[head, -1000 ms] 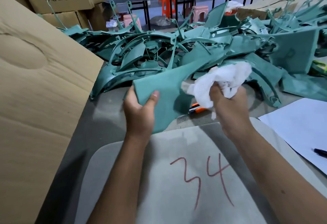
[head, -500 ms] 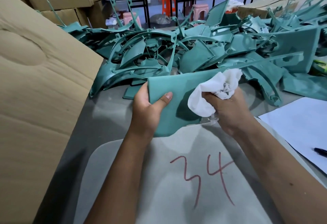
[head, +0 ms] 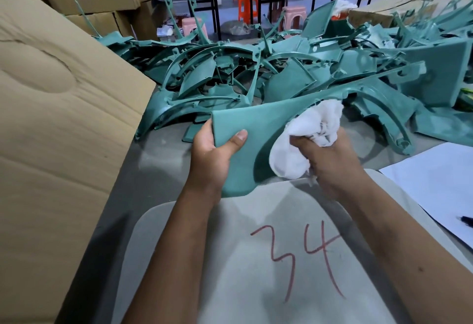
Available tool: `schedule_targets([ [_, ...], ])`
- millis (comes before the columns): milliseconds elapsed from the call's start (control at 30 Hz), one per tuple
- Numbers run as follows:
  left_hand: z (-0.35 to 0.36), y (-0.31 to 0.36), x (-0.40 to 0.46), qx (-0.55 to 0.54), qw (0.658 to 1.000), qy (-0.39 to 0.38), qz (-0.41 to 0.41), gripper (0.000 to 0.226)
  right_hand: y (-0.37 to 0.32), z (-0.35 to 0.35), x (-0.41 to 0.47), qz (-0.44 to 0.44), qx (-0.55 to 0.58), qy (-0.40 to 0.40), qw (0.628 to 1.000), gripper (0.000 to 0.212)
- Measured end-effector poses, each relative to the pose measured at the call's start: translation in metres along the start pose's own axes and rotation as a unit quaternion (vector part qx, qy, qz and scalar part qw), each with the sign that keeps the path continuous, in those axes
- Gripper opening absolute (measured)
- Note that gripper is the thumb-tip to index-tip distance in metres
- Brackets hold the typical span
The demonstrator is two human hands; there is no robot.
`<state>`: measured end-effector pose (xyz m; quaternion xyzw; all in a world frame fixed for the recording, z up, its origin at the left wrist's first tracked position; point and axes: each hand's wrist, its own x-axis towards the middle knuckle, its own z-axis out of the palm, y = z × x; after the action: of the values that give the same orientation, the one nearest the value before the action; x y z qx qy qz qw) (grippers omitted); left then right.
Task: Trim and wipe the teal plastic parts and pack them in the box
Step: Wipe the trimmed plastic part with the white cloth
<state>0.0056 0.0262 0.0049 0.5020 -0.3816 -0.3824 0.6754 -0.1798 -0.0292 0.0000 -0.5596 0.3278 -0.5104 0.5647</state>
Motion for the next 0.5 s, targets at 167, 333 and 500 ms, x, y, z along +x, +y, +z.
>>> schedule_targets([
  [167,0.004,-0.002,0.002,-0.088,0.993,0.063,-0.044,0.026,0.006,0.003,0.004,0.119,0.092,0.081,0.985,0.022],
  [333,0.007,-0.007,0.005,-0.078,0.988,0.134,-0.006,0.028,0.008,0.022,-0.004,-0.067,-0.101,0.014,0.993,0.034],
  [500,0.014,-0.005,0.0,-0.133,0.981,0.134,-0.053,0.022,0.002,0.026,0.001,-0.003,-0.064,0.131,0.989,0.031],
])
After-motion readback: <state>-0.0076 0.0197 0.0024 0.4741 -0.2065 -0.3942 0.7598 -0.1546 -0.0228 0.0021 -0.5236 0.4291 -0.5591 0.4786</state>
